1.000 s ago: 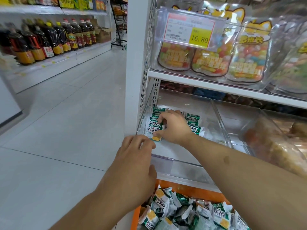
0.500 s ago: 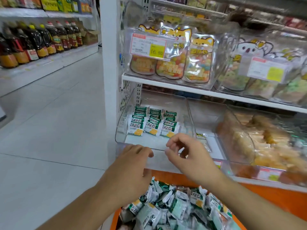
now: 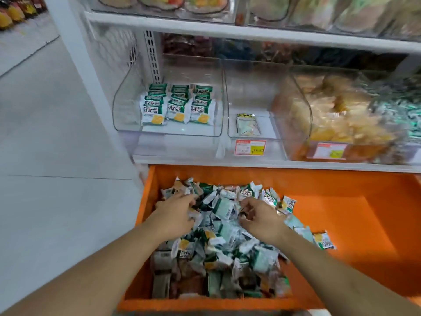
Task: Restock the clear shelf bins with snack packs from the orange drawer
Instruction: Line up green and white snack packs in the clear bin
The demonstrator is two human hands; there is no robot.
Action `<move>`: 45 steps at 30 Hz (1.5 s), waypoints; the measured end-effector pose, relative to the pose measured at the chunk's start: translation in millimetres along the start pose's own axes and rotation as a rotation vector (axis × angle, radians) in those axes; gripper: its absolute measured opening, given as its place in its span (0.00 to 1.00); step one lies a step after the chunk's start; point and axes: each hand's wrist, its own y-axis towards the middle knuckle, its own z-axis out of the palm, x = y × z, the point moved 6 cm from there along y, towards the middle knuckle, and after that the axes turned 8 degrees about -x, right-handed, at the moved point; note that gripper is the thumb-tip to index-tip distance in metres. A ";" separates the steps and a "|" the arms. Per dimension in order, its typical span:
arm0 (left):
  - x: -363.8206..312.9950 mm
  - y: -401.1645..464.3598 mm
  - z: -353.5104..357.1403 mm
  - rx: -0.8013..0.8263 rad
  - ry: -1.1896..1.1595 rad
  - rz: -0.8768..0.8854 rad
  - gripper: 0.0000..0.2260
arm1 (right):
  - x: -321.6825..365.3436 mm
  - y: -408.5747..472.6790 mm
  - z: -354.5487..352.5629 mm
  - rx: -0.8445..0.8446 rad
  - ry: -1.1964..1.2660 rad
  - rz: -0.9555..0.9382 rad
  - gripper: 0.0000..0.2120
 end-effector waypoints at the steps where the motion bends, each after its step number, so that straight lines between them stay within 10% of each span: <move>1: 6.6 5.1 9.6 0.010 0.036 -0.024 0.24 | -6.0 4.6 6.6 0.027 -0.039 -0.011 0.21; 17: 56.9 41.1 80.9 -0.032 -0.165 -0.317 0.30 | -16.2 84.8 72.6 -0.041 -0.337 -0.113 0.45; 27: 42.4 28.3 61.9 -0.032 -0.544 -0.382 0.29 | -10.3 69.0 55.4 -0.026 -0.061 -0.004 0.12; 45: -76.5 -62.5 -128.0 -0.011 -1.359 -0.232 0.14 | 155.9 -67.4 -138.4 -0.189 0.463 -0.330 0.12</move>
